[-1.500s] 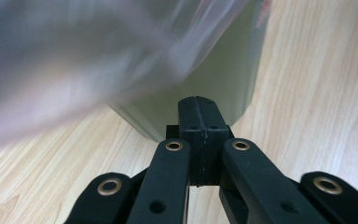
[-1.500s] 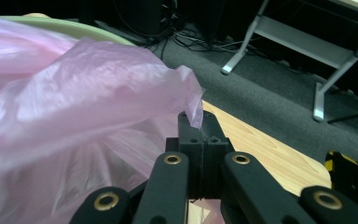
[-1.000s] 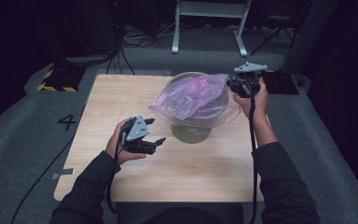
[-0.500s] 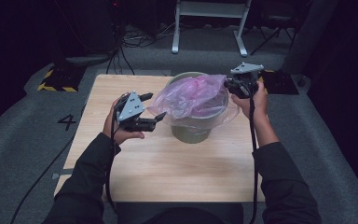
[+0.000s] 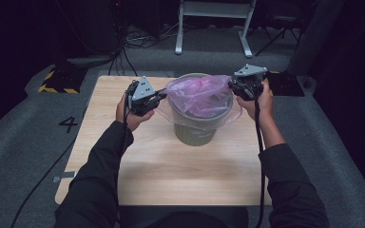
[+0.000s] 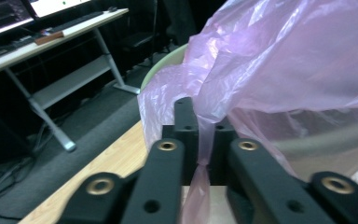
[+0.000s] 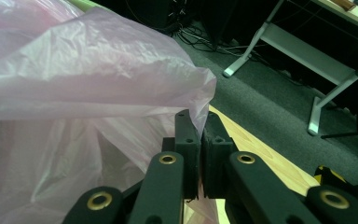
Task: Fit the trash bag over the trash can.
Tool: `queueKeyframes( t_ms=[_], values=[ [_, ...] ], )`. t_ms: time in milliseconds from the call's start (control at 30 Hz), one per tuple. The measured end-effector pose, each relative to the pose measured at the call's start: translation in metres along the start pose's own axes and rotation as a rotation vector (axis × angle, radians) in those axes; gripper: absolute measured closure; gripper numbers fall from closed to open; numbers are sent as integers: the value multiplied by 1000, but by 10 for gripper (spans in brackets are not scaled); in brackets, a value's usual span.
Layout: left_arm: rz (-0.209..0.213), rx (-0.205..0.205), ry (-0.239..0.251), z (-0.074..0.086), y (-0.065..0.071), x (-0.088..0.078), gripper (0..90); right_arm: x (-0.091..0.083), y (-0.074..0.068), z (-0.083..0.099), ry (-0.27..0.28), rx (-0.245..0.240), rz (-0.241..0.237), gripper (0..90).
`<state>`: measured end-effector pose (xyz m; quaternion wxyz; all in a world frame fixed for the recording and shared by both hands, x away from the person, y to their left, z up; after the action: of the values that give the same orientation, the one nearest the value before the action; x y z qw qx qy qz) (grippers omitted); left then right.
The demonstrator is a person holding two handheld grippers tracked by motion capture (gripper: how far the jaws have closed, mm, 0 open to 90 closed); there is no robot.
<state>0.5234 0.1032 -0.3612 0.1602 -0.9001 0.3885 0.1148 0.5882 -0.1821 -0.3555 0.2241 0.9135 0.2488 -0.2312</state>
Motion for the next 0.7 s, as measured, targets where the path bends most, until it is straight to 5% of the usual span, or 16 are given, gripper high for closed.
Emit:
queueKeyframes(
  t_ms=[367, 700],
  values=[
    [4, -278, -98, 44, -35, 38, 896, 12, 7, 18, -39, 42, -24, 876],
    [34, -315, -216, 73, -26, 65, 892, 25, 1, 38, -61, 76, -82, 897]
  ],
)
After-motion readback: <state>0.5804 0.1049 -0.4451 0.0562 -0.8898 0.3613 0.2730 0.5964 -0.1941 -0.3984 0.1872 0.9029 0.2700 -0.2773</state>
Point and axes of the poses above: each handheld gripper's, and its own axes: x roughly forward along the jaws, z roughly out of its underside, y roughly to its right, the point moved 7 cm from there along x, roughly forward along the jaws, and after that the axes turned 1 degree about -y, right-handed, at the moved point
